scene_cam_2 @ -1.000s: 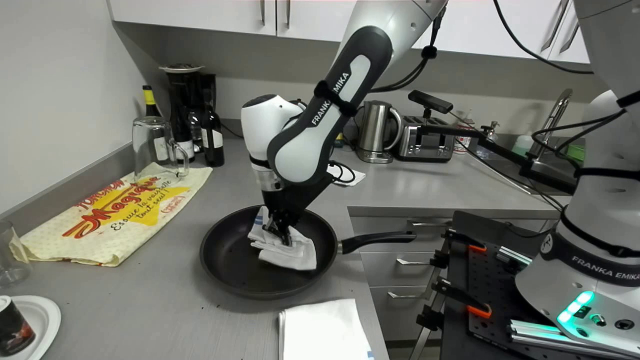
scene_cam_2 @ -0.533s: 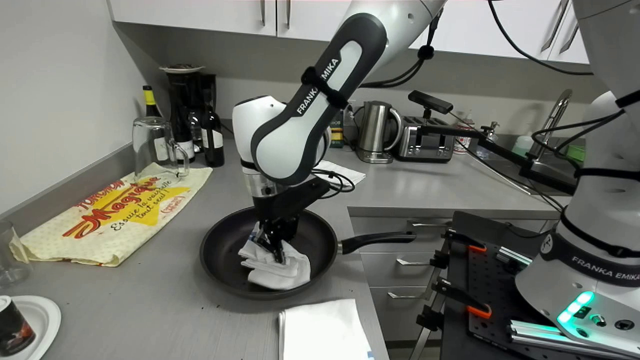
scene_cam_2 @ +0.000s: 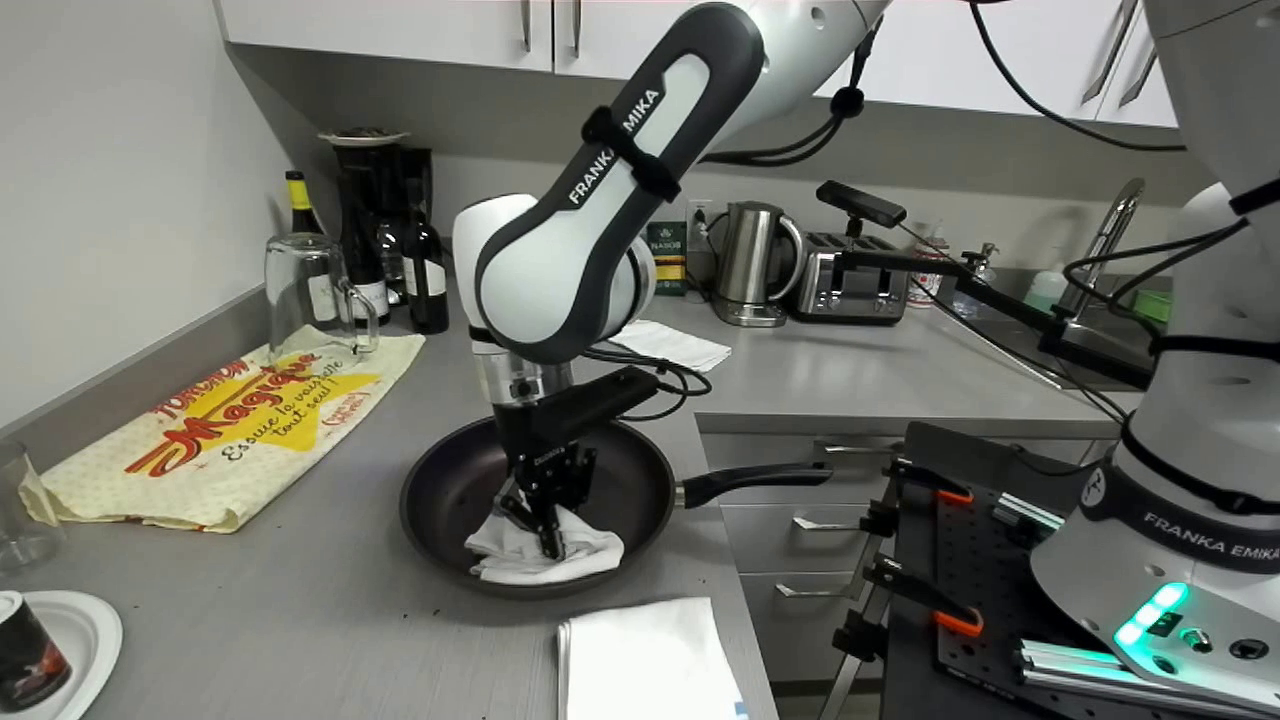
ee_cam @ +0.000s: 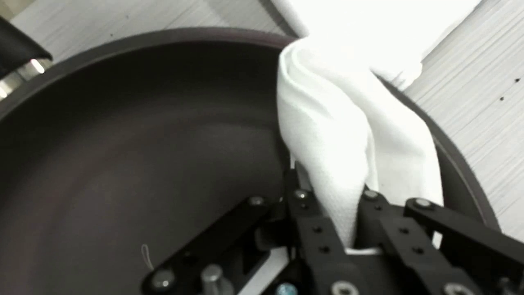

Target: Use the cloth to wipe the pan

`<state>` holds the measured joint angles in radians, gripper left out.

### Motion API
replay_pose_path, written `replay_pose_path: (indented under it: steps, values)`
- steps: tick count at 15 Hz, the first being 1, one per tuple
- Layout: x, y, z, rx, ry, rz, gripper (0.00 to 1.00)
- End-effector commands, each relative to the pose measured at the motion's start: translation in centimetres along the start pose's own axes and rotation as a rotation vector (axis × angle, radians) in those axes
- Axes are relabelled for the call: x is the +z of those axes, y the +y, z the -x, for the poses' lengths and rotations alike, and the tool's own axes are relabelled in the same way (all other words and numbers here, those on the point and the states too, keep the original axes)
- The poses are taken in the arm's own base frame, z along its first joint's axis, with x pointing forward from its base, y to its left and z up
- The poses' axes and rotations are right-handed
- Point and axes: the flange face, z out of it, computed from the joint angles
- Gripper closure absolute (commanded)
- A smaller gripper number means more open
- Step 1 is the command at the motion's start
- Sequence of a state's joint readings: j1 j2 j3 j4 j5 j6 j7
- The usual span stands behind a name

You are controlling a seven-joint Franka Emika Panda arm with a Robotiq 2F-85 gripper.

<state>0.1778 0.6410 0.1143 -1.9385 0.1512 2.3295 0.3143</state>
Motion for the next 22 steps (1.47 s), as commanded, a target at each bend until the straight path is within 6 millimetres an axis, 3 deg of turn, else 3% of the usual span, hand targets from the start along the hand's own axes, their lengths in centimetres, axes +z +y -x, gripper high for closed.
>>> replay_pose_path:
  steps: [1, 7, 13, 17, 22]
  values:
    - [-0.6, -0.9, 0.0, -0.003, -0.082, -0.070, 0.96]
    - [-2.6, -1.5, -0.1, 0.003, -0.121, -0.125, 0.96]
    - [-7.1, -2.2, 0.5, -0.016, -0.117, -0.170, 0.96]
    - [-10.8, -4.3, 2.4, -0.075, -0.057, -0.166, 0.96]
    - [-13.5, -8.9, 7.2, -0.195, -0.004, -0.159, 0.96]
